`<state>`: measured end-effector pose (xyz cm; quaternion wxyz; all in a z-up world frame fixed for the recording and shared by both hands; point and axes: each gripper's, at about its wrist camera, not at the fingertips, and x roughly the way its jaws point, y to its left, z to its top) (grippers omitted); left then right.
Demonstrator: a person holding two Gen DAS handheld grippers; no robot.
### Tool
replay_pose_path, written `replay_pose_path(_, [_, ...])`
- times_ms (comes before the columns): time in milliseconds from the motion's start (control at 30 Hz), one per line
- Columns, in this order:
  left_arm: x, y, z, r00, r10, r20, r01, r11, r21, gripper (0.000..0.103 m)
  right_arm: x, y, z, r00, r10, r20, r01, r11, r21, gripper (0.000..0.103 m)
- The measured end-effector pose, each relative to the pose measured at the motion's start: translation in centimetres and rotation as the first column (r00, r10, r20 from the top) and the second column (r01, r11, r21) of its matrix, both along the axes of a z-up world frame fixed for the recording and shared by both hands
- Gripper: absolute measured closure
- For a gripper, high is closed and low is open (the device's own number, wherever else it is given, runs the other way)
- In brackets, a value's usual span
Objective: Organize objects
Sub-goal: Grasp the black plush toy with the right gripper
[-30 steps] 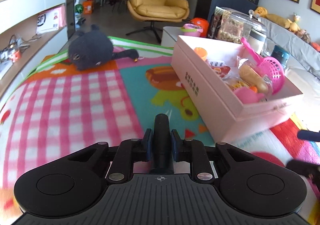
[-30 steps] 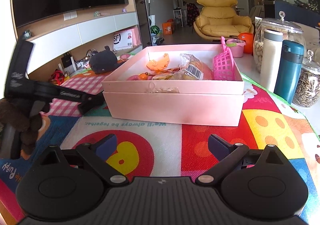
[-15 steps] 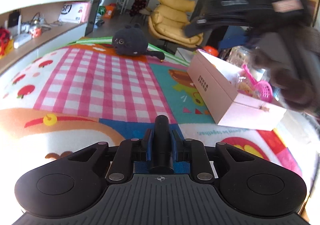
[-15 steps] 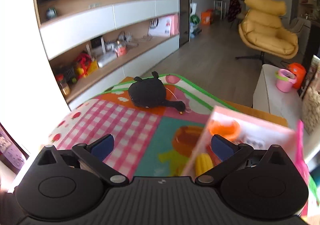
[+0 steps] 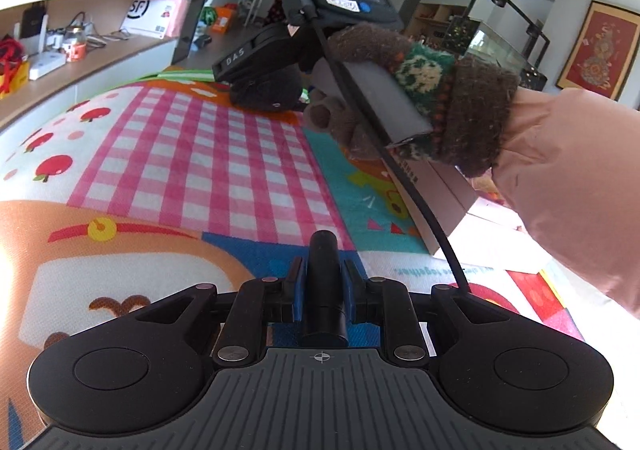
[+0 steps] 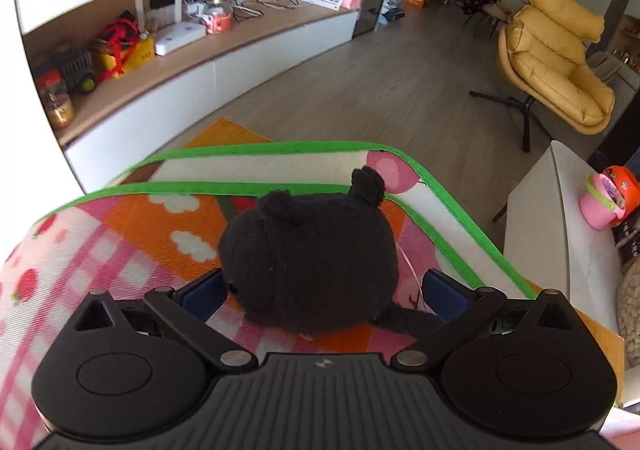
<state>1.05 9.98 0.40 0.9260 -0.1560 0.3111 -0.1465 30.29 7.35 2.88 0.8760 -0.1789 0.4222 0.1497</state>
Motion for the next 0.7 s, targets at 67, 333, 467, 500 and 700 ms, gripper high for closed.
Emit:
replay_pose_path(67, [-0.1, 0.1, 0.0, 1.000, 0.000, 0.000, 0.000, 1.000, -0.002, 0.081, -0.7, -0.2, 0.2, 1.000, -0.002, -0.012, 0.002, 1.000, 0.026, 0.023])
replay_pose_path(333, [-0.2, 0.1, 0.0, 1.000, 0.010, -0.001, -0.010, 1.000, -0.011, 0.081, -11.2, -4.4, 7.1, 0.990, 0.096, 0.102, -0.109, 0.985, 0.136, 0.061])
replay_pose_path(467, [-0.4, 0.2, -0.1, 1.000, 0.022, -0.002, -0.022, 1.000, -0.016, 0.081, -18.5, -8.8, 10.5, 0.977, 0.150, 0.151, -0.172, 0.974, 0.144, 0.061])
replay_pose_path(500, [-0.3, 0.3, -0.1, 1.000, 0.023, -0.005, -0.023, 1.000, -0.017, 0.081, -19.8, -9.5, 10.7, 0.975, 0.161, 0.154, -0.181, 0.975, 0.125, 0.061])
replay_pose_path(700, [-0.2, 0.1, -0.1, 1.000, 0.025, -0.005, -0.025, 1.000, -0.005, 0.081, -21.0, -11.1, 10.4, 0.979, 0.158, 0.130, -0.172, 0.979, 0.109, 0.024])
